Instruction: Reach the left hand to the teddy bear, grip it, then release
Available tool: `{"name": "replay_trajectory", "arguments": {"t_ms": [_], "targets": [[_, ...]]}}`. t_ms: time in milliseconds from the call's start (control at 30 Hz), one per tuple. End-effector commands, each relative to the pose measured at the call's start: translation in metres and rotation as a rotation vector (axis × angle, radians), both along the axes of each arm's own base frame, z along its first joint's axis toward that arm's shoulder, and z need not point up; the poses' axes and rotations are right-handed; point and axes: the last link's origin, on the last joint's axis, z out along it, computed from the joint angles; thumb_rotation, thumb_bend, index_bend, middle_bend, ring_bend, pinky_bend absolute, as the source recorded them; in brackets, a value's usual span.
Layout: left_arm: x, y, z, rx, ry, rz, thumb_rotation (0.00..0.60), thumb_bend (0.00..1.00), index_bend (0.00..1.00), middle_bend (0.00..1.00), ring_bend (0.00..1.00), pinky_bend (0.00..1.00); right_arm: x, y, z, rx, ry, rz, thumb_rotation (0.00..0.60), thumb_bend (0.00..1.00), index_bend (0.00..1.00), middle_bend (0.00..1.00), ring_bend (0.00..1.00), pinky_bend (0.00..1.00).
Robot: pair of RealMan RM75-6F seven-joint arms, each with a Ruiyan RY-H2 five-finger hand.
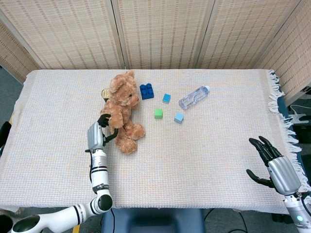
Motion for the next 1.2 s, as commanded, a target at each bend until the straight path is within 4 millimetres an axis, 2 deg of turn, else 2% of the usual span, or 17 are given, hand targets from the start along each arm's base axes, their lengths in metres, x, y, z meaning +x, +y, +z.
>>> {"name": "replay_trajectory", "arguments": {"t_ms": [33,233,467,567,833,1033,1200], "targets": [[0.000,0.002,0.000,0.031,0.034,-0.002,0.600,0.39,0.45,0.55,0.47,0.41,0.000,0.000,0.000,0.001,-0.001,0.000,0.600,0.16,0.00,0.10,0.00,0.22],[-0.004,0.005,0.001,0.111,0.091,-0.035,0.600,0.43,0.48,0.59,0.50,0.43,0.000,0.000,0.000,0.004,0.002,-0.002,0.600,0.16,0.00,0.10,0.00,0.22],[-0.010,0.005,-0.006,0.070,0.182,-0.051,0.600,0.43,0.49,0.59,0.50,0.44,0.000,0.000,-0.002,0.012,0.009,-0.005,0.600,0.16,0.00,0.10,0.00,0.22],[-0.011,0.006,-0.007,0.041,0.180,-0.033,0.600,0.43,0.49,0.60,0.50,0.44,0.000,-0.001,-0.002,0.012,0.010,-0.007,0.600,0.16,0.00,0.10,0.00,0.22],[-0.005,0.004,0.001,0.126,0.159,-0.073,0.600,0.43,0.49,0.59,0.50,0.44,0.000,-0.001,-0.002,0.013,0.011,-0.009,0.600,0.16,0.00,0.10,0.00,0.22],[-0.010,0.002,-0.007,0.019,0.204,-0.045,0.600,0.43,0.49,0.59,0.50,0.44,0.000,0.000,-0.002,0.013,0.011,-0.007,0.600,0.16,0.00,0.10,0.00,0.22],[-0.006,0.002,-0.004,0.045,0.195,-0.061,0.600,0.43,0.48,0.59,0.50,0.44,0.000,-0.001,-0.002,0.013,0.012,-0.008,0.600,0.16,0.00,0.10,0.00,0.22]]}}
